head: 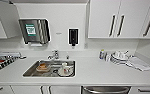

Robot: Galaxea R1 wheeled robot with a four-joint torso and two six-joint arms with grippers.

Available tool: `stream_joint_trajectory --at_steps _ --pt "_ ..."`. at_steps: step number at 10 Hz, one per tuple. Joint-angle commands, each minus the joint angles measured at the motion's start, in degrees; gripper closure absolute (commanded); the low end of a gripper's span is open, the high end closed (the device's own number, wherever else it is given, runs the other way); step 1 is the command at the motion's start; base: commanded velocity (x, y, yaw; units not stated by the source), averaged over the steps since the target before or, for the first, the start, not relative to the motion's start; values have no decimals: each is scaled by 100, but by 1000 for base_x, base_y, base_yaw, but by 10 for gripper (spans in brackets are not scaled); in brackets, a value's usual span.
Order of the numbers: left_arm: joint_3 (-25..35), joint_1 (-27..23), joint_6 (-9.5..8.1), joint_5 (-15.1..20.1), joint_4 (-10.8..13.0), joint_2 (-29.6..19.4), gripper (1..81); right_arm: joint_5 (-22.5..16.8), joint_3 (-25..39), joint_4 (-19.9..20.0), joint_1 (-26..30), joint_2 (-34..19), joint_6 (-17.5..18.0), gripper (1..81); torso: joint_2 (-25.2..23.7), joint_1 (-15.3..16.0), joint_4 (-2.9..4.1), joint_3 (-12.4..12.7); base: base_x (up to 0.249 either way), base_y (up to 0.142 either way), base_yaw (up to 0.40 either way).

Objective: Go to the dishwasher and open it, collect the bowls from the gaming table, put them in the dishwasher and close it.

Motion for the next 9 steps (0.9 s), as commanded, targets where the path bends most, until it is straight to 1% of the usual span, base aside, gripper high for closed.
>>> stream_joint_trajectory --at_steps 1,2,4,5,6,7,8,9 --pt "86 -520 -6 159 53 -145 10 -172 55 82 869 -266 358 10 -540 347 0 -508 0 0 0" --pt "86 -529 -6 159 53 -119 10 -172 64 82 1018 -284 568 10 -735 472 0 -692 0 0 0" --pt "42 -555 -6 159 53 -127 10 -172 116 82 1282 -275 806 10 -1165 747 0 -1100 0 0 0" --pt "42 -573 -6 159 53 -136 10 -172 134 82 1388 -293 930 10 -1373 879 0 -759 0 0 0" --pt "51 -634 -6 159 44 -145 10 -172 134 91 1494 -337 1097 10 -1589 1014 0 -966 0 0 0" --pt "86 -739 -6 221 26 -171 10 -172 99 91 1581 -363 1326 10 -1731 1106 0 -1095 0 0 0" --pt "174 -854 -6 353 26 -171 10 -172 29 99 1713 -424 1607 10 -1898 1211 0 -1136 0 0 0" --pt "226 -881 -6 361 18 -171 10 -223 -32 82 1845 -519 1824 10 -2062 1311 0 -1176 0 0 0"
